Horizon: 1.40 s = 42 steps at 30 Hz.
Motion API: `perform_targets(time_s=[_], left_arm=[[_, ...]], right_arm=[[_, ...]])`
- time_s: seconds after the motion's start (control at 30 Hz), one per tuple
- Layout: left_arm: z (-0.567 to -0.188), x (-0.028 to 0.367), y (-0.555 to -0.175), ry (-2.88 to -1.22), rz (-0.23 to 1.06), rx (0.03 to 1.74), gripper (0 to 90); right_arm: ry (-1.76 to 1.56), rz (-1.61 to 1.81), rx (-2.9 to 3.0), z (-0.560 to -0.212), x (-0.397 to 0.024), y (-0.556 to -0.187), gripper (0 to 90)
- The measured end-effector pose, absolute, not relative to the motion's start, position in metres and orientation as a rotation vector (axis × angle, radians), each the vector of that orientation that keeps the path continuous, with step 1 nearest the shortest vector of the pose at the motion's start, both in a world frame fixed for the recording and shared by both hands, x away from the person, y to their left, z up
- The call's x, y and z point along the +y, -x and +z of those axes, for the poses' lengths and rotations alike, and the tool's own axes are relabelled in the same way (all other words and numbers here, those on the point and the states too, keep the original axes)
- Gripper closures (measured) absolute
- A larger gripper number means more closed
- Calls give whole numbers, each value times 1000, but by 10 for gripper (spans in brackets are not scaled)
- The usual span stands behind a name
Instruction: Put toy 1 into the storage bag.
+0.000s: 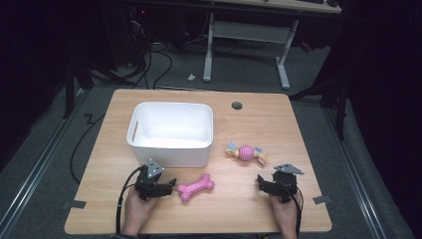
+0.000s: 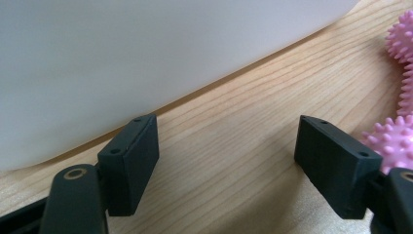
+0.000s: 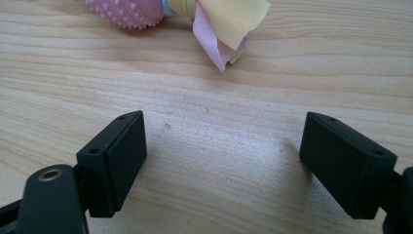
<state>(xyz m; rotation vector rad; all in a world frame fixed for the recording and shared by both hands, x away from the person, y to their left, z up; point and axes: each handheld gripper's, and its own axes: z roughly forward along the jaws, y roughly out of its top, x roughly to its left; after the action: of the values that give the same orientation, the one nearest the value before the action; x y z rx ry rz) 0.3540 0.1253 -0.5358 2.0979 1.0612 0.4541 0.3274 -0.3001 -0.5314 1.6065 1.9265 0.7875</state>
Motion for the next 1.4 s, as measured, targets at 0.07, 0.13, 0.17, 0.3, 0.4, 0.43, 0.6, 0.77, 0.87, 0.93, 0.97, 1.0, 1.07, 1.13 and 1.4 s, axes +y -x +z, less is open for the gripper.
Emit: perform_targets(time_s=[0.07, 0.13, 0.17, 0.3, 0.4, 0.43, 0.6, 0.77, 0.87, 0.93, 0.97, 1.0, 1.07, 1.13, 1.4], left_arm=[[-536, 125, -354, -2098, 454, 1061, 246], [-536, 125, -354, -2098, 454, 1062, 246], [-536, 125, -354, -2098, 454, 1062, 246], [-536, 125, -354, -2098, 454, 1062, 247], [-536, 125, -354, -2098, 453, 1061, 247], [-536, 125, -354, -2098, 452, 1060, 246], [-536, 125, -354, -2109, 446, 1045, 223], [-536, 124, -354, -2112, 437, 1041, 195], [-536, 124, -354, -2114, 436, 1039, 191], [-536, 125, -355, -2117, 433, 1033, 192], [-536, 125, -355, -2117, 433, 1033, 193], [-536, 124, -355, -2117, 432, 1037, 194], [-534, 125, -355, -2124, 426, 1048, 210], [-534, 126, -355, -2125, 421, 1053, 214], [-524, 139, -352, -2094, 353, 1073, 263]], right_arm=[[-1605, 787, 1927, -531, -300, -327, 172], [-1606, 787, 1926, -531, -300, -327, 172], [-1606, 787, 1926, -531, -300, -327, 172], [-1603, 786, 1927, -531, -300, -327, 172], [-1603, 787, 1928, -531, -300, -327, 172], [-1603, 787, 1928, -531, -300, -327, 172], [-1606, 786, 1927, -531, -300, -327, 172], [-1603, 786, 1928, -531, -300, -327, 172], [-1604, 786, 1928, -531, -300, -327, 172], [-1604, 786, 1928, -531, -300, -327, 172], [-1604, 787, 1928, -531, -300, -327, 172], [-1604, 787, 1928, -531, -300, -327, 172], [-1604, 787, 1928, -531, -300, -327, 172], [-1604, 786, 1928, -531, -300, -327, 172], [-1602, 787, 1929, -531, -300, -327, 171]])
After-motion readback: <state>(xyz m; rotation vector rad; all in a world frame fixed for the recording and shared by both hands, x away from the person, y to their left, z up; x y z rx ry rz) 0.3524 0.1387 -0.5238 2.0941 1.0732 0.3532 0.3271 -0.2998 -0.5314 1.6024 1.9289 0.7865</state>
